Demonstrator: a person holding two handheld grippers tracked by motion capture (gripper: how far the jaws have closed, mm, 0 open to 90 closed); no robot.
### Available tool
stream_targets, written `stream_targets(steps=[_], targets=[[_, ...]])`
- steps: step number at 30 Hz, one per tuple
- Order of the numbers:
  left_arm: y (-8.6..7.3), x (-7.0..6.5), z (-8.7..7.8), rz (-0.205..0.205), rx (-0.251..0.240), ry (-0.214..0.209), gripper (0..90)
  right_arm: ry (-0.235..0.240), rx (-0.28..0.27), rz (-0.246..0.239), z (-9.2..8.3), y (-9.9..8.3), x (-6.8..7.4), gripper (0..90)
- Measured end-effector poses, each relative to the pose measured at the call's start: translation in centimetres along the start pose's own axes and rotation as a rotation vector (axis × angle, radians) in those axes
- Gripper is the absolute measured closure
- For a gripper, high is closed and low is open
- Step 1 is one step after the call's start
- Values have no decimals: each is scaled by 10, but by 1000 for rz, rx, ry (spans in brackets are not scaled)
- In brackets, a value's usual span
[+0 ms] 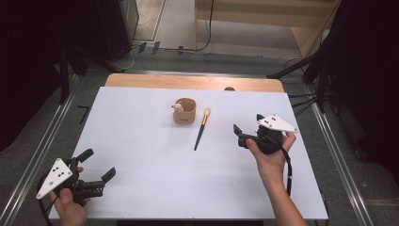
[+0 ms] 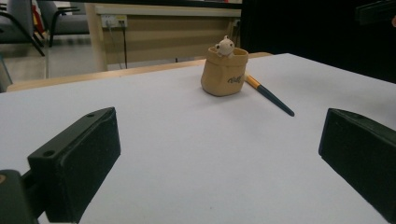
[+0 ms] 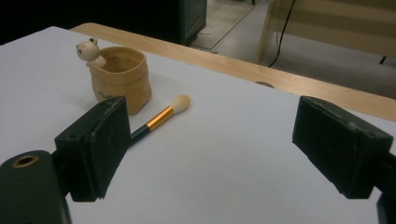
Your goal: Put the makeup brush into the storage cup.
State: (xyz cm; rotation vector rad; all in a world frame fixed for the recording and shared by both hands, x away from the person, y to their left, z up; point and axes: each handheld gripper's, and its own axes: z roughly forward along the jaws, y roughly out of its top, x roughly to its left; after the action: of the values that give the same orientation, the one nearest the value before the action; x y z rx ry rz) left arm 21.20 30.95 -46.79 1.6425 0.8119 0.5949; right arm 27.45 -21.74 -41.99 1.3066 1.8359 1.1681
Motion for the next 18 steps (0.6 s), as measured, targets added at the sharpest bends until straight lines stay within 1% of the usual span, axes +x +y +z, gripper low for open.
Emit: stream_targets(steps=[4, 9, 12, 14, 18], targets=[[0, -1, 0, 3, 1, 1, 0, 4, 37, 16, 13, 5, -1, 131], [0, -1, 0, -2, -2, 0, 0, 7, 71, 14, 25, 13, 0, 135], [1, -1, 0, 1, -2, -1, 0, 12, 81, 13, 28, 17, 2, 135], [1, 0, 0, -1, -4, -4, 0, 19, 101, 1, 34, 23, 8, 135], [1, 1, 0, 1, -4, -6, 0, 30, 122, 2, 40, 27, 12, 135]])
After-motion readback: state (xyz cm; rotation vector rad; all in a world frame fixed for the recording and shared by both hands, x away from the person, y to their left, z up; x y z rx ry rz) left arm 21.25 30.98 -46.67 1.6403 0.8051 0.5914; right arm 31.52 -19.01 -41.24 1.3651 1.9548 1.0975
